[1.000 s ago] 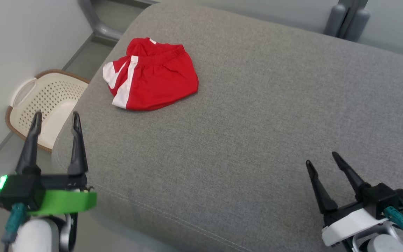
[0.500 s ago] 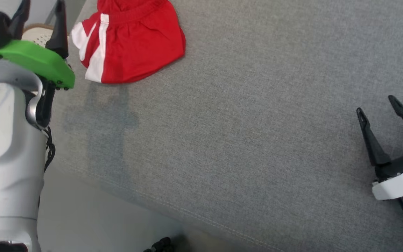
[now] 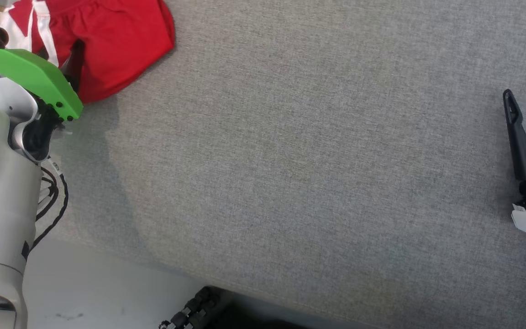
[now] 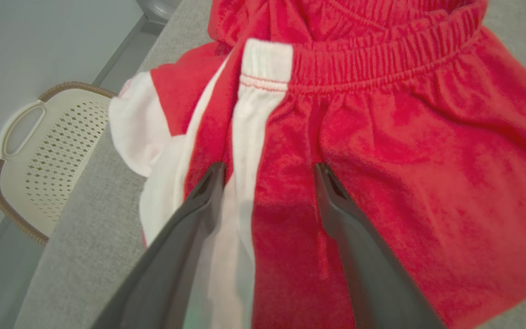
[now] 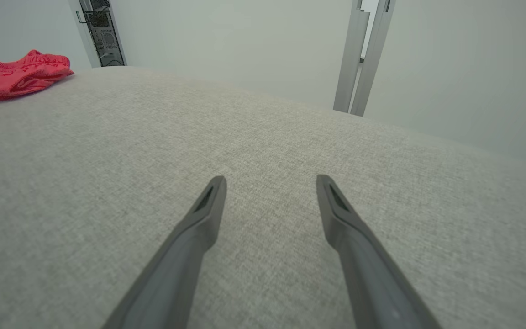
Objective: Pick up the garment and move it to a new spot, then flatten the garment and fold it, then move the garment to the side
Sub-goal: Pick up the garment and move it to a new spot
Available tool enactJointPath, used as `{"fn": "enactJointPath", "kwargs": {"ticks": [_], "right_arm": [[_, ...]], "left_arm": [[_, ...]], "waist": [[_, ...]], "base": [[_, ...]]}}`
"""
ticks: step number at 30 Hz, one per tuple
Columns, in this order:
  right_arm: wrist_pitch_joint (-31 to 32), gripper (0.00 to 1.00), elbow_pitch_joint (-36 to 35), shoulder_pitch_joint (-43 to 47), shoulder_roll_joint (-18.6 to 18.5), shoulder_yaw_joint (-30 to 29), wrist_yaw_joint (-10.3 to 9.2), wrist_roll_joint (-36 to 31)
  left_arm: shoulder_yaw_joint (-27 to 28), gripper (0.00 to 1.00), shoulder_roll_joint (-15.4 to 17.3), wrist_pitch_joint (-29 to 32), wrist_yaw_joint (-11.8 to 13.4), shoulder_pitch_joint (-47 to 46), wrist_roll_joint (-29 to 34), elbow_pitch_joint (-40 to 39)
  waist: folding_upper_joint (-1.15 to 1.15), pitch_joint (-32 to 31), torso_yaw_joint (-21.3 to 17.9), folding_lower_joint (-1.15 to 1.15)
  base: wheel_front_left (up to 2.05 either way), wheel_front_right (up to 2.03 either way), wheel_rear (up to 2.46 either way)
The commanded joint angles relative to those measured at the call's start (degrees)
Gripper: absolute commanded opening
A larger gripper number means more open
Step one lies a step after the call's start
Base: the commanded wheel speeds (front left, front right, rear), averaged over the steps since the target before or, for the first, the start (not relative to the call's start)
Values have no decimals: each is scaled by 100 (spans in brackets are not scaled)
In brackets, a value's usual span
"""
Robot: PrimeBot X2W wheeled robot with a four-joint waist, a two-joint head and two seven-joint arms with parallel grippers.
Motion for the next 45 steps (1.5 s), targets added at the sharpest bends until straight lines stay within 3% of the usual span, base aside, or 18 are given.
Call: {"fn": "enactJointPath", "kwargs": {"ticks": [1, 2, 3, 4, 10, 17, 28, 35, 41, 45], "right_arm": [[81, 100, 289, 148, 45, -39, -11, -72], [87, 100, 305, 165, 70, -44, -12, -72], [92, 100, 330, 175, 83, -51, -12, -69], [92, 100, 358, 187, 101, -54, -13, -69], [99, 100, 502, 61, 286, 87, -16, -44], [70, 100, 576, -307, 789, 473, -3, 15], [44, 100, 839, -259, 1701, 796, -7, 142], [43, 100, 795, -111, 2041, 832, -6, 200], [44, 100, 720, -157, 2175, 813, -6, 225], [44, 100, 672, -200, 2271, 799, -6, 236]], "left_arm": [[-77, 98, 61, 52, 7, -100, -261, 65], [-106, 48, 65, -46, 7, -99, -373, 74], [-114, 14, 56, -133, 7, -97, -472, 80], [-159, 0, 65, -241, 7, -102, -541, 48], [-451, 0, 376, -1234, 6, -123, -801, -137], [-1042, 0, 960, -2258, 7, 23, -605, -482], [-1549, 0, 1851, -2463, 7, 408, -36, -1986], [-1695, 0, 1986, -2230, 99, 878, -143, -3236], [-1954, 0, 1790, -2003, 222, 1174, -137, -4152], [-2248, 0, 1595, -1793, 263, 1215, 4, -4329]], "waist": [[0, 305, -245, 0], [0, 325, -251, 0], [0, 337, -253, 0], [0, 347, -254, 0], [0, 181, -316, 0], [0, -621, -660, 0], [0, -2172, -1886, 0], [0, -2748, -2957, 0], [0, -2747, -3792, 0], [0, -2574, -4247, 0]], "base": [[0, 0, 0], [0, 0, 0], [0, 0, 0], [0, 0, 0], [0, 0, 0], [0, 0, 0], [0, 0, 0], [0, 0, 0], [0, 0, 0], [0, 0, 0]]}}
